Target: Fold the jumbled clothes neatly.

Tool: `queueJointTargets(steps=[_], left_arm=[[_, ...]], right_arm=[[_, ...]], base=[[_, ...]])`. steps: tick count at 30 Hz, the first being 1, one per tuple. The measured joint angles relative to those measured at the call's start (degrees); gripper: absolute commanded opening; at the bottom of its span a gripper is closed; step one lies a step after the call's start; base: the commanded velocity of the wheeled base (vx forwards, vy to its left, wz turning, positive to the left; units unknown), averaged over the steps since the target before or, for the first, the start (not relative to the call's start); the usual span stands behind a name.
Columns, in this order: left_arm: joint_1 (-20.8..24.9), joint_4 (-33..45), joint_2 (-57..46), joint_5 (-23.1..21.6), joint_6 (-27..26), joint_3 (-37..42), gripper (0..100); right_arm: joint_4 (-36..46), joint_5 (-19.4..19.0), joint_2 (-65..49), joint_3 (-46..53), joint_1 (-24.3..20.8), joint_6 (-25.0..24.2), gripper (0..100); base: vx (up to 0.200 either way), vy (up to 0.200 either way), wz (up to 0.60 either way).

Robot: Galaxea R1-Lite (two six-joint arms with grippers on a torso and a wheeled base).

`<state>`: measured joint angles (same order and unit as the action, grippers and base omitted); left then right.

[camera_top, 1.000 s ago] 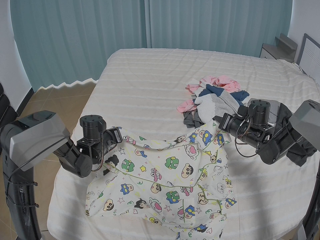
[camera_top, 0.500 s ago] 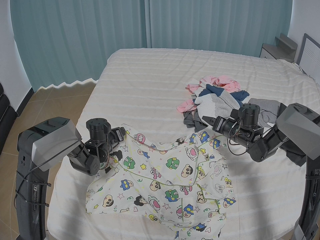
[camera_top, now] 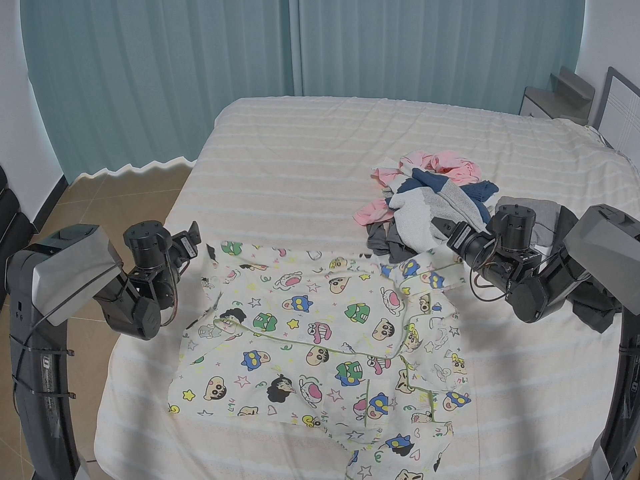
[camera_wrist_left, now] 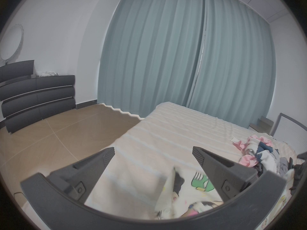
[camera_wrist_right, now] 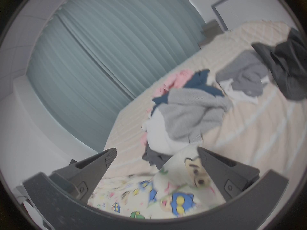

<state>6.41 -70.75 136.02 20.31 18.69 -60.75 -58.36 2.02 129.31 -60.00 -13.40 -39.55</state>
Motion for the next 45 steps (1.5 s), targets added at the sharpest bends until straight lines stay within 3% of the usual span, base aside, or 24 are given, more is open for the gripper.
queueJointTargets(steps=[5, 14, 20, 28, 31, 35, 39, 45], left_arm=[[-3.80, 0.41, -0.20, -3.27, 0.06, 0.85, 100], [-8.09, 3.58, -1.60, -8.66, 4.52, 4.44, 100], [-8.34, 7.45, -9.01, -23.64, 9.96, 15.21, 100], [-5.73, 15.60, -23.15, -37.24, 26.75, 27.48, 100], [-4.84, 17.44, -25.93, -38.71, 28.39, 28.33, 100], [-3.67, 21.69, -25.75, -39.46, 29.83, 27.29, 100], [-2.32, 24.44, -22.77, -39.33, 36.46, 24.67, 100], [0.00, 26.11, -17.31, -33.96, 44.31, 20.18, 100]], right_arm=[[2.68, -0.30, -0.34, 0.77, -0.29, -6.02, 100], [6.16, -0.39, -2.84, 2.07, 4.67, -8.53, 100], [6.50, -1.80, -5.81, 5.57, 3.82, -13.12, 100], [10.02, -2.91, -10.84, 9.53, -5.25, -21.24, 100], [11.23, -2.60, -12.54, 10.61, -8.77, -22.53, 100], [11.97, -1.73, -15.45, 12.81, -10.28, -23.45, 100], [12.15, -1.12, -20.10, 16.70, -9.89, -24.03, 100], [12.26, -0.30, -29.96, 23.38, -7.50, -24.31, 100]], base=[[0.000, 0.000, 0.00], [0.000, 0.000, 0.00], [0.000, 0.000, 0.00], [0.000, 0.000, 0.00], [0.000, 0.000, 0.00], [0.000, 0.000, 0.00], [0.000, 0.000, 0.00], [0.000, 0.000, 0.00]])
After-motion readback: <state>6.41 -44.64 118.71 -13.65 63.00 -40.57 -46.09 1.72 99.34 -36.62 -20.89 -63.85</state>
